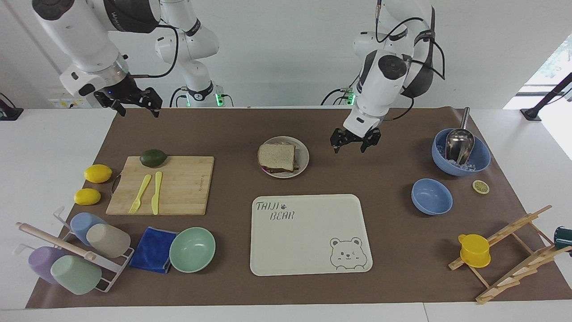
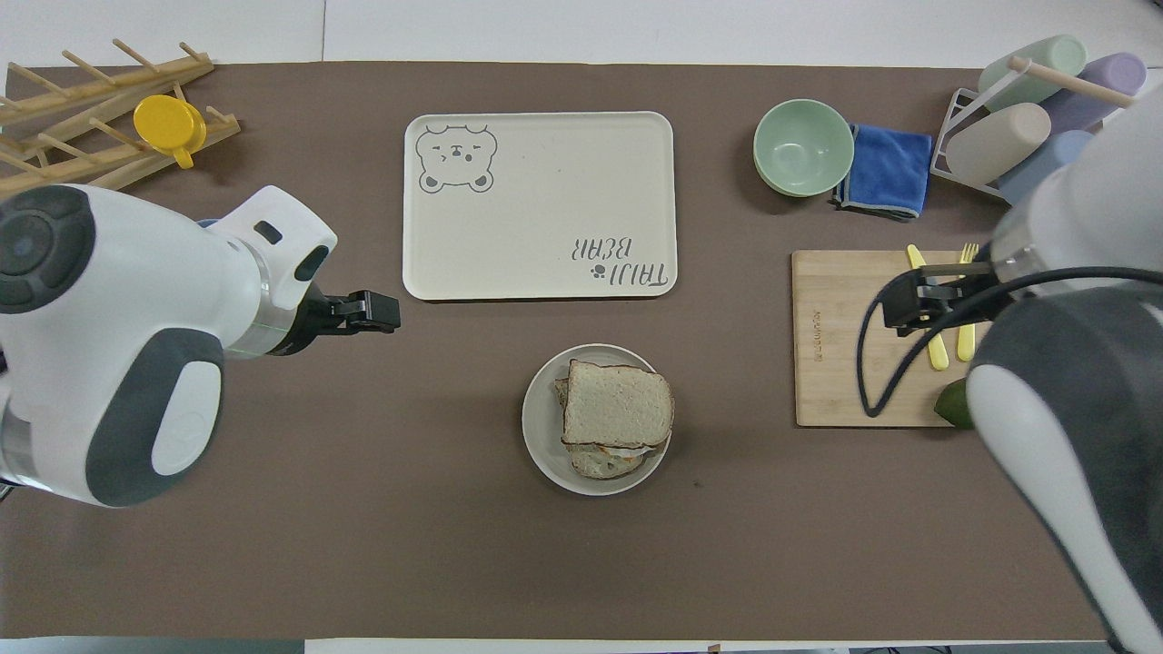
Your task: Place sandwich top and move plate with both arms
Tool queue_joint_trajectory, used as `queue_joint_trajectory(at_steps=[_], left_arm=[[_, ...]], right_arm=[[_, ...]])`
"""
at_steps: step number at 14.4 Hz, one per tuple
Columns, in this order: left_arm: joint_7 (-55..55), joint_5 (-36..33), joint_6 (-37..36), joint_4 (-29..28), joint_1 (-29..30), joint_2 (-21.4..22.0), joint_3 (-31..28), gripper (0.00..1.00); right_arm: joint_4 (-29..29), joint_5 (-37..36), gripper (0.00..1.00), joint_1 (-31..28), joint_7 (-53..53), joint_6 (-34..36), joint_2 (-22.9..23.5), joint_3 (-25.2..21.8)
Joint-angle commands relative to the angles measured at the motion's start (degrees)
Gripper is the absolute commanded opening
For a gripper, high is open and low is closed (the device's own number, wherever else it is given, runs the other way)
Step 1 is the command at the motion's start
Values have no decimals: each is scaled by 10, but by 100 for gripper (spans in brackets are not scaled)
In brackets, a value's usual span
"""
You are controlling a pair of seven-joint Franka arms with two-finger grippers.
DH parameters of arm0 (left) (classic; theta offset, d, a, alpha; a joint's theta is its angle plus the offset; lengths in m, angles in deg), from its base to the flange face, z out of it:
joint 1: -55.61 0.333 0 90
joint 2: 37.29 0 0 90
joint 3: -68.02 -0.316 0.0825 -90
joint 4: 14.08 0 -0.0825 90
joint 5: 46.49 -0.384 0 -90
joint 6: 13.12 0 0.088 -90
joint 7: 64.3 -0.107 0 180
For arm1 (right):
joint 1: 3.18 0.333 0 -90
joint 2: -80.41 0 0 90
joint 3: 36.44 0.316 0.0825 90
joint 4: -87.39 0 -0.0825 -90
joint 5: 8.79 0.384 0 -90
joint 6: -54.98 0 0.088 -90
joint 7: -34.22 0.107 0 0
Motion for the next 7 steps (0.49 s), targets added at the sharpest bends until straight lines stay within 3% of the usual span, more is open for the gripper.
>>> queue_joint_trajectory(at_steps=[1,4,6,7], left_arm=[[10,40,91,-58,-31,-4,-9,100],[11,45,149,-76,-67,-39,-9,97],[10,67,175,-76,-87,-62,-9,91],[10,79,184,-77,-94,-68,-9,89]], right_arm=[[-9,11,100,5,1,-27,5,8],[17,32,100,-24,0,-21,26,12],[76,35,100,-63,0,17,72,35],[113,35,100,-93,0,37,92,69]])
